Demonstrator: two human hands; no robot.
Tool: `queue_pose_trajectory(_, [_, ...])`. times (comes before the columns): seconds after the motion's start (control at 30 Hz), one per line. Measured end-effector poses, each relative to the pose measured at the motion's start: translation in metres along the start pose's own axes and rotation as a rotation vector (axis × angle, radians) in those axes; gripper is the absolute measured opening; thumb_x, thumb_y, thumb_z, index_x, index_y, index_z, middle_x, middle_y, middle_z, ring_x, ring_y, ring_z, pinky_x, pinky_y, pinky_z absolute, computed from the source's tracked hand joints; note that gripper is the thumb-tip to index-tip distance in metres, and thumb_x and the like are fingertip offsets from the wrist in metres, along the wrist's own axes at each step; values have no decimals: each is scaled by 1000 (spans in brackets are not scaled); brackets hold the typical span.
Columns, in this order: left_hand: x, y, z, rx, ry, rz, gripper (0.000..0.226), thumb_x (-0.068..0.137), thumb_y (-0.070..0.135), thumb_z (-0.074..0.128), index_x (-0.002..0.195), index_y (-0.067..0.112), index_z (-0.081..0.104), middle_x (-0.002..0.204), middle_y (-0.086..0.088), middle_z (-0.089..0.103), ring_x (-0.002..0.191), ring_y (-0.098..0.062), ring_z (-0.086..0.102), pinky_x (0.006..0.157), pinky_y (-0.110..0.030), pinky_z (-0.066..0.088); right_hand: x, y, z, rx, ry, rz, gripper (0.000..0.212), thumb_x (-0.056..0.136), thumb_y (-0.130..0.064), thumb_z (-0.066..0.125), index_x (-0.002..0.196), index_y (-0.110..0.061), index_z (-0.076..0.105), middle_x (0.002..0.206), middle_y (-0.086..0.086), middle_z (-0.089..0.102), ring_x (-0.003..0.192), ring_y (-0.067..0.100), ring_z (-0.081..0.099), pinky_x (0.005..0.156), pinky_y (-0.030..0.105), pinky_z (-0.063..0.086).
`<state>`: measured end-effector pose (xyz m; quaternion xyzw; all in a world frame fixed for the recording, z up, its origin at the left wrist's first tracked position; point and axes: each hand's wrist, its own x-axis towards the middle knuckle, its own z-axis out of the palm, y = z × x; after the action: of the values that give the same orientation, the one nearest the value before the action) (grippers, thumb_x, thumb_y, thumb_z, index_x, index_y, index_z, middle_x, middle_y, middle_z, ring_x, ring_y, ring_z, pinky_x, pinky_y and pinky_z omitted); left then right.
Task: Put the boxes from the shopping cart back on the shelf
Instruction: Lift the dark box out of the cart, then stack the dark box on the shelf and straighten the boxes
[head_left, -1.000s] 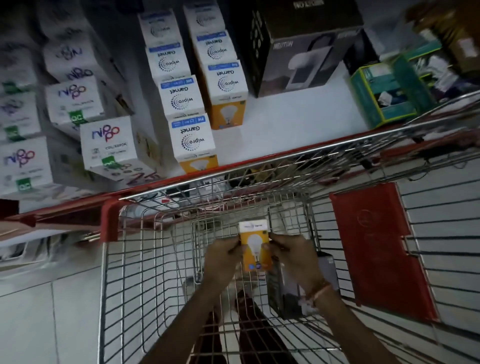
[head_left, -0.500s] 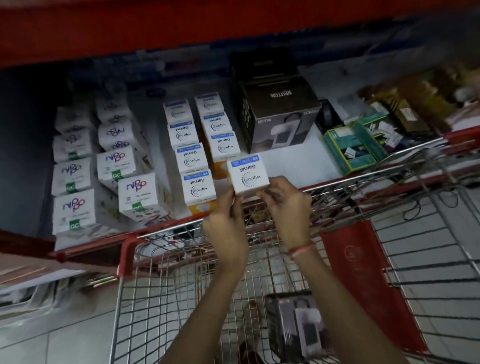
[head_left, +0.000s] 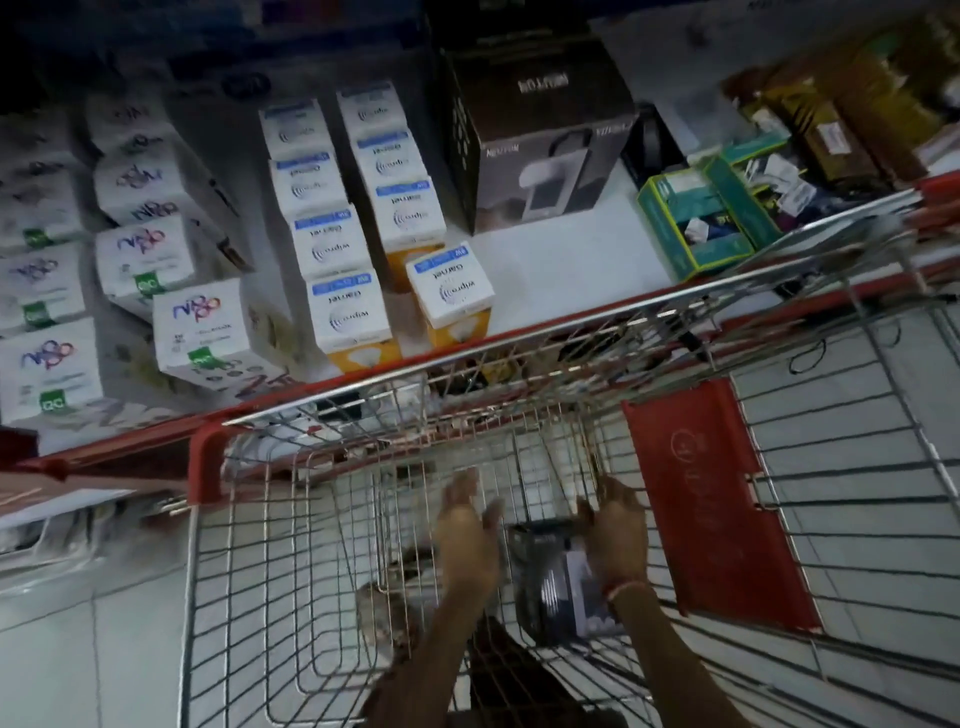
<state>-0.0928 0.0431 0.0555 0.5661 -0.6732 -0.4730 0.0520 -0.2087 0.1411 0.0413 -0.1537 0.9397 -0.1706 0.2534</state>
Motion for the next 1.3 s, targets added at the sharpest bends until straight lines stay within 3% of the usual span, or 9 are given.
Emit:
queue_pose_trajectory(0.13, [-3,-49,57,165,-478,-195,30,85,11,64,113,2,59,116,-17,64,105,-33,61,93,-43,53,4,62,35,-248,-218,197,68,81,-37,64,128,5,40,126,24,52,118,38,49,102,48,42])
queue_pose_trajectory(0.27, [-2,-64,80,85,-598,-265,40,79,11,71,115,2,56,116,-16,65,104,-32,63,91,-44,55,10,67,23,-54,-276,336,76,67,-60,71,114,-1,59,111,18,65,103,33,62,87,33,50])
queue_pose_trajectory(0.37, [-1,-58,57,69,-515,-271,20,88,10,59,107,2,62,110,-19,68,93,-28,67,81,-42,59,2,60,1,54,-367,255,49,72,-39,74,106,-6,66,109,17,70,100,33,66,90,39,55])
queue_pose_trajectory(0.5, [-11,-1,-20,55,-374,-88,18,89,10,58,100,-3,66,85,-5,64,62,-7,58,46,-3,45,-22,22,-45,149,-136,-9,38,68,-19,80,102,-9,66,98,14,74,86,28,70,77,40,59])
queue_pose_trajectory(0.7, [-28,100,-97,-15,-222,287,40,73,13,77,110,11,63,105,-9,73,91,-19,68,81,-34,56,-41,-41,-136,308,128,-212,67,54,-20,88,113,-27,57,112,5,64,96,16,63,85,36,55])
queue_pose_trajectory(0.87, [-24,173,-103,-186,79,452,64,66,10,82,118,24,47,105,9,68,97,-7,66,85,-27,55,-31,-101,-215,313,551,-450,63,52,-10,90,105,-8,55,107,13,57,92,21,55,77,26,46])
queue_pose_trajectory(0.97, [5,202,-83,-177,303,451,54,73,10,77,118,13,47,100,-3,71,92,-17,68,77,-25,55,11,-125,-214,369,682,-494,59,58,-14,87,104,0,52,107,18,55,93,19,51,81,28,48])
queue_pose_trajectory(1.17, [62,208,-57,-34,315,336,51,82,0,65,126,7,41,89,-11,71,80,-22,66,67,-31,60,93,-145,-189,256,529,-457,56,60,-12,86,101,3,50,110,21,56,98,28,54,85,28,43])
queue_pose_trajectory(1.3, [62,194,-59,67,230,317,34,90,1,54,122,6,44,92,-7,66,70,-10,58,61,-14,54,106,-137,-171,146,420,-387,54,59,-10,87,96,2,50,105,22,58,92,32,58,80,40,51])
